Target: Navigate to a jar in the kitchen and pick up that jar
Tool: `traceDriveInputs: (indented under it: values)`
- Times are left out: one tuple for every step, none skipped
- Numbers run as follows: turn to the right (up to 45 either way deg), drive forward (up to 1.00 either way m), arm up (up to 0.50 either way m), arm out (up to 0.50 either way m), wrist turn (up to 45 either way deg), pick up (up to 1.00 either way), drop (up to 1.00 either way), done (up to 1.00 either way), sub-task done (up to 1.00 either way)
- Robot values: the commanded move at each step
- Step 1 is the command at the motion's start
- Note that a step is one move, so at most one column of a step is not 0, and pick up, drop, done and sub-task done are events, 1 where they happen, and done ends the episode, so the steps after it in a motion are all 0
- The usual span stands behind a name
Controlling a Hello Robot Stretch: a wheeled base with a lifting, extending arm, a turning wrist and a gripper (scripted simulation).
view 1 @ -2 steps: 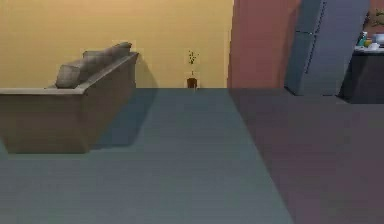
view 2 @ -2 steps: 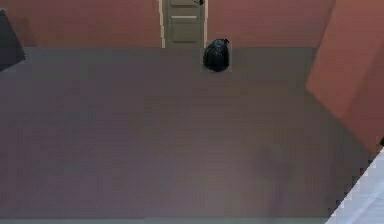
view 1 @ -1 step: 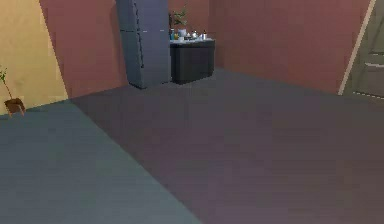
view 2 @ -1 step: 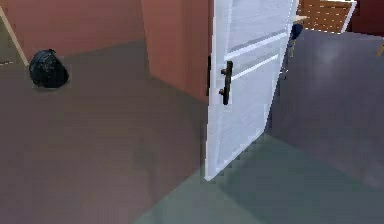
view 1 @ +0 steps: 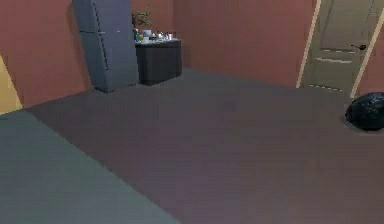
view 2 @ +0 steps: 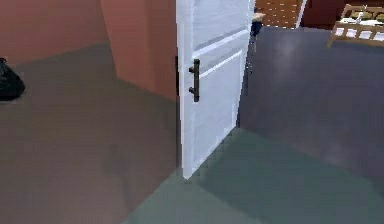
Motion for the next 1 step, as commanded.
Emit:
traceDriveInputs:
  values:
    - [0.0, 1.00, 0.00, 0.00, 0.0, 0.00, 0.00, 0.00, 0.00]
